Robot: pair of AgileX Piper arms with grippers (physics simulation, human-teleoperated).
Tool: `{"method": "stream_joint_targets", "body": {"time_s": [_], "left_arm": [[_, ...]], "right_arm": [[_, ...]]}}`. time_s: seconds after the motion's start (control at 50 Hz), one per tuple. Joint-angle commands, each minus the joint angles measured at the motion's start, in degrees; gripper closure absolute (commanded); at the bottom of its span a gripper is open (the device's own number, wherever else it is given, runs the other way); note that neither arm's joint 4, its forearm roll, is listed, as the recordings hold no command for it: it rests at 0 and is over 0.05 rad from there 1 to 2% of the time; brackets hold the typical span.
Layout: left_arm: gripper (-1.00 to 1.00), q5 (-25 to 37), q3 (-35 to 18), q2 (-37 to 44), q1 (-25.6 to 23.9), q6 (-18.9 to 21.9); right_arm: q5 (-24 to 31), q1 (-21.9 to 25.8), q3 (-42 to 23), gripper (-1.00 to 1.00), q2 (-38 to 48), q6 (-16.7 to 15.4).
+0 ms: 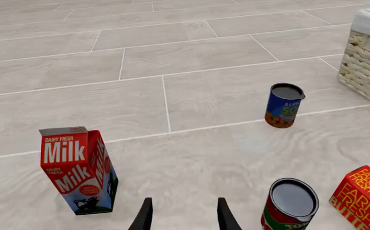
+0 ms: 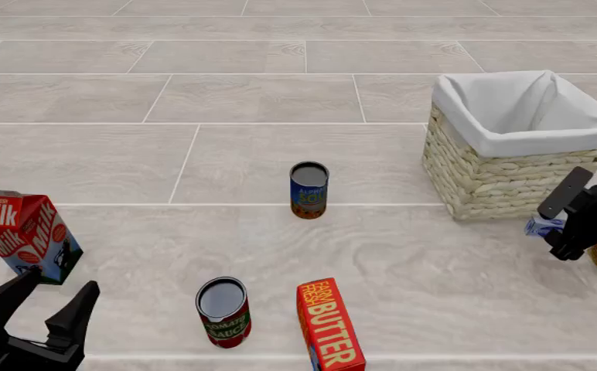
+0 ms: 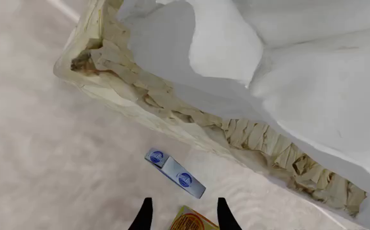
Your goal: Pick the cream cheese and place it in the basket.
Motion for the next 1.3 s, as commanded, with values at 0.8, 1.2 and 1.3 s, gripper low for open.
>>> {"method": "stream_joint_targets", "body": {"time_s": [0.8,1.2,1.3], "left_arm": [[-1.00,0.6,0.0,0.8,0.1,1.0],[-1.00,-0.5,0.0,2.8,0.1,1.5],[-1.00,-2.2,0.0,4.7,0.3,1.7]], "right_arm": [[-4.0,0.4,-4.3,-1.00,8.2,-1.6],[-6.3,1.7,-5.2,-1.00,13.2,-1.1],[-6.6,1.7,-4.9,-1.00,14.1,-0.9]]}}
